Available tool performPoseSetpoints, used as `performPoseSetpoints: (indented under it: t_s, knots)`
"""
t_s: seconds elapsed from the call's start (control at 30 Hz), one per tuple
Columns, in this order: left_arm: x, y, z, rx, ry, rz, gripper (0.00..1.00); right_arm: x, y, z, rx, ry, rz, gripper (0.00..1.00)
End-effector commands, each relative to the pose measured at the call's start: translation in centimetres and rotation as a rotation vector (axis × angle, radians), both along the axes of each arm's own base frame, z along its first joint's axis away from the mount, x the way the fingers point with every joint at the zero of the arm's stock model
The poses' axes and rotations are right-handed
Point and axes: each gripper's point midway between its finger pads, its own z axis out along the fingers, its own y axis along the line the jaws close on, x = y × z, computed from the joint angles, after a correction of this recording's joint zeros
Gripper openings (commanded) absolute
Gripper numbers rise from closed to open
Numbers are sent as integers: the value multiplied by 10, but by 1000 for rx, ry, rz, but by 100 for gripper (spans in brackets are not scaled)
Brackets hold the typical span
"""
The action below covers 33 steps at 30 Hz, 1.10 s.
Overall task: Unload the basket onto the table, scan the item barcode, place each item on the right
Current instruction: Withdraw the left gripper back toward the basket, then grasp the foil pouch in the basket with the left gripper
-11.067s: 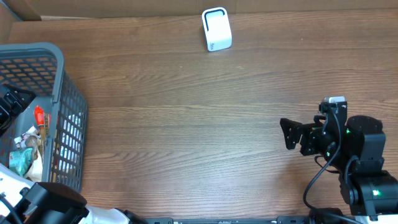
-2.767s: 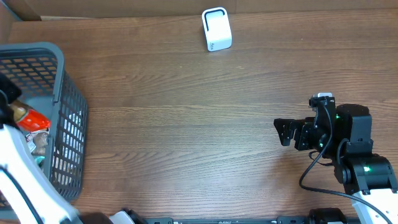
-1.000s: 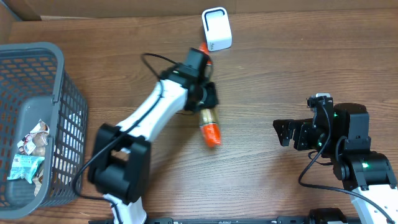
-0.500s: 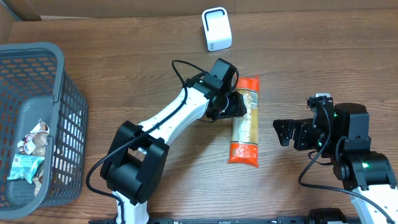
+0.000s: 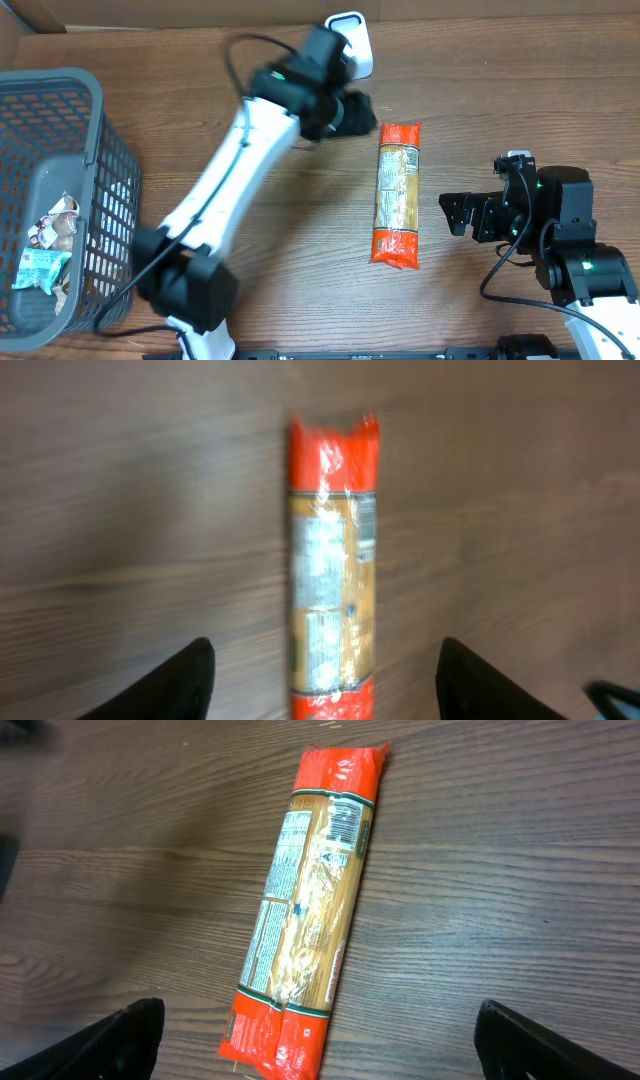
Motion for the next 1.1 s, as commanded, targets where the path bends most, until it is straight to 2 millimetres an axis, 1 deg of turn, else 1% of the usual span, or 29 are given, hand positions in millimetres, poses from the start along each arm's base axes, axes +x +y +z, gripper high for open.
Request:
performPoseSetpoints:
  t_s: [0.0,0.03,0.1,0.13,0.2,0.23,0.27,0.33,0.4,0.5,0.57,0.67,0.8,0.93,1.07]
  knots:
    - [10,58,94,24,-241,38,65,4,2,12,11,-29,5,100]
    - [8,73,109,28,-266,57,68,4,2,12,11,-29,5,100]
    - [5,111,138,50,-328,109,77,4,2,12,11,-29,5,100]
    - [2,131,148,73,-350,141,82,4,2,12,11,-30,5,100]
    - [-6,181,161,146,-368,260,84,4,2,12,11,-30,5,100]
    - [-13,208,164,186,-360,333,82,4,2,12,11,-30,5,100]
    - [-23,235,166,218,-344,413,78,4,2,12,11,-30,5,100]
    - [-45,282,167,263,-303,557,75,4,2,12,11,-29,5,100]
    - [-67,324,166,291,-262,684,73,4,2,12,11,-29,5,100]
    - [-98,380,161,319,-198,866,73,4,2,12,11,-29,5,100]
    - [-116,411,154,331,-158,963,74,4,2,12,11,-29,5,100]
    - [-136,445,136,327,-95,1078,74,3,2,10,10,-19,5,100]
    - [-148,472,102,339,-16,1149,73,2,2,6,9,3,5,100]
    - [-161,486,56,412,115,1191,70,4,2,1,8,20,4,100]
    - [-162,488,9,413,192,1182,71,5,2,-5,6,46,4,100]
